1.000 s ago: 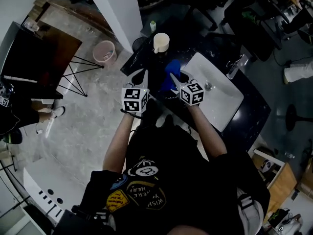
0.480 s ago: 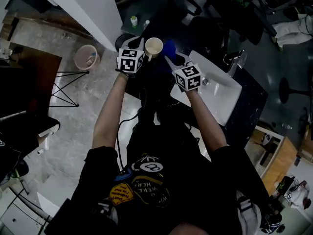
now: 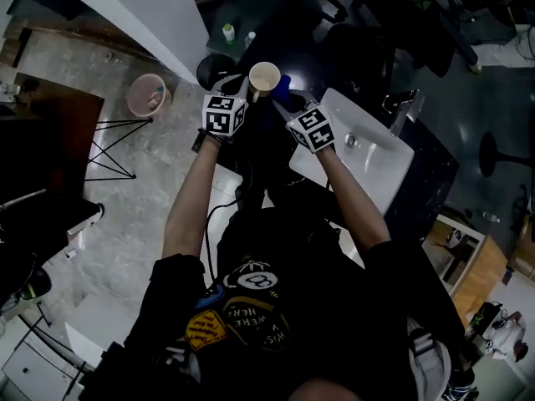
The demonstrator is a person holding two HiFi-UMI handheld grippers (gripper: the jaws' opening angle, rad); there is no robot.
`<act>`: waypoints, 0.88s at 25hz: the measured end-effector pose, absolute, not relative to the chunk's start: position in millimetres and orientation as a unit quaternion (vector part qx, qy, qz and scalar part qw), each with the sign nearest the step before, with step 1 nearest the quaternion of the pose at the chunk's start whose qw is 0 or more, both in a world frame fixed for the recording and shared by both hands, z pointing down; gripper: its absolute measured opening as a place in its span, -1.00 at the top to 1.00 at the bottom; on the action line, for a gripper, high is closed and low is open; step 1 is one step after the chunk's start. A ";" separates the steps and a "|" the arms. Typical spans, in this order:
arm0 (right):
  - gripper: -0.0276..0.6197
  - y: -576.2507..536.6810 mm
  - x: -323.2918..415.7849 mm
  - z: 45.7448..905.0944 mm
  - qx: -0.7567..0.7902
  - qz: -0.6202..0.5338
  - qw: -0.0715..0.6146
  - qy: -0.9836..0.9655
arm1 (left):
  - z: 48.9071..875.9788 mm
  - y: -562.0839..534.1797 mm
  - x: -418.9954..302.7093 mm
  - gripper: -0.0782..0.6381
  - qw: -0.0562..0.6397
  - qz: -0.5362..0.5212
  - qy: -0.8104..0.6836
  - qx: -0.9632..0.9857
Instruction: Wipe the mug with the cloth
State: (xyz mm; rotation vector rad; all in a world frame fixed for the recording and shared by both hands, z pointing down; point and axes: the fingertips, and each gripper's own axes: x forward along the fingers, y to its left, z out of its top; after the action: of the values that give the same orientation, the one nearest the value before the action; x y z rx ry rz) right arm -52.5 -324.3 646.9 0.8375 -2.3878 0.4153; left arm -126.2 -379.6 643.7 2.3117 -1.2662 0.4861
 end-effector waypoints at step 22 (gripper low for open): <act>0.63 -377.6 -30.4 626.0 0.387 0.187 0.179 -0.885 | 649.0 -371.9 -101.5 0.77 0.256 0.142 -0.474 0.830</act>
State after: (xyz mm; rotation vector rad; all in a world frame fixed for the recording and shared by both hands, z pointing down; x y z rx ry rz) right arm -30.4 -377.6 626.0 1.0946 -2.5016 0.5297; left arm -101.5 -371.9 649.0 2.2531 -1.2875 0.3842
